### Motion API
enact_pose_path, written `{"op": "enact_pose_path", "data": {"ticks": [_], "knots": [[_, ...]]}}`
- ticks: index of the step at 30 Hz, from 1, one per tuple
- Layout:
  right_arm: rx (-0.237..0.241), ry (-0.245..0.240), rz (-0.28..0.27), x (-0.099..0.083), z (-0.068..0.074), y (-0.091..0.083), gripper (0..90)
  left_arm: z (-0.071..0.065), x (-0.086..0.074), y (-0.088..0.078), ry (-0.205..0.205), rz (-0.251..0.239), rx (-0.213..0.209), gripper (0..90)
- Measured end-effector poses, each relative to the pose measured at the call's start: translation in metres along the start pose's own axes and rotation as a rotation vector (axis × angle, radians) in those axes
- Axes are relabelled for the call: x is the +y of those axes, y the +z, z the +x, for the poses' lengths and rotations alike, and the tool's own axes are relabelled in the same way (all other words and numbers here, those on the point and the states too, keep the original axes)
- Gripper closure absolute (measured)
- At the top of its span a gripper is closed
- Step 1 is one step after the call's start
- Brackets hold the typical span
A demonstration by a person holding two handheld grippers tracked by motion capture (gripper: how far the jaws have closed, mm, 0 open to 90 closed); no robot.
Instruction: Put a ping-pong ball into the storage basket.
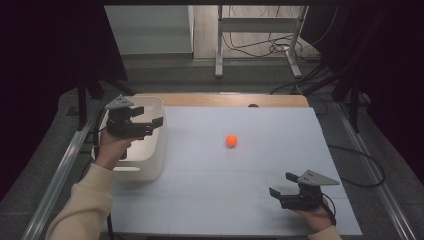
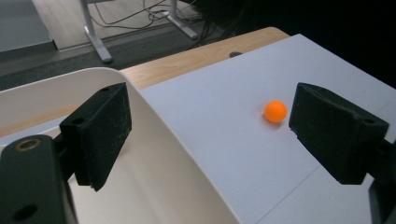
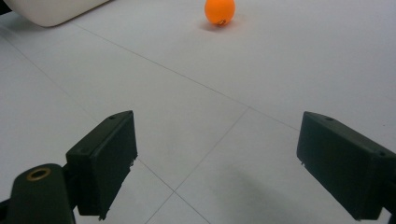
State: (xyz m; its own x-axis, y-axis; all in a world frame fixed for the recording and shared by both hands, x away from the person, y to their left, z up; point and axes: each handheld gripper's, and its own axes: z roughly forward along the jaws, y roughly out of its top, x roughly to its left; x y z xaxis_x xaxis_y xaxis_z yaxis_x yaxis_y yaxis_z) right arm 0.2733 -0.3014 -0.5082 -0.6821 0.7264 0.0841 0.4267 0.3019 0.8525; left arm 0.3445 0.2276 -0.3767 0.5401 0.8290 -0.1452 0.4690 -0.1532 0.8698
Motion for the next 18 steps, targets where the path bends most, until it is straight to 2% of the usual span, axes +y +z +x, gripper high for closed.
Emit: {"op": "enact_pose_path", "data": {"ticks": [12, 18], "knots": [[-0.003, -0.006, 0.0, 0.0, 0.0, 0.001, 12.6, -0.019, 0.002, -0.001, 0.043, -0.023, -0.059, 14.0], [0.001, -0.009, -0.001, -0.001, 0.0, -0.001, 12.7, -0.031, 0.003, 0.004, 0.06, -0.028, -0.086, 13.9]]}}
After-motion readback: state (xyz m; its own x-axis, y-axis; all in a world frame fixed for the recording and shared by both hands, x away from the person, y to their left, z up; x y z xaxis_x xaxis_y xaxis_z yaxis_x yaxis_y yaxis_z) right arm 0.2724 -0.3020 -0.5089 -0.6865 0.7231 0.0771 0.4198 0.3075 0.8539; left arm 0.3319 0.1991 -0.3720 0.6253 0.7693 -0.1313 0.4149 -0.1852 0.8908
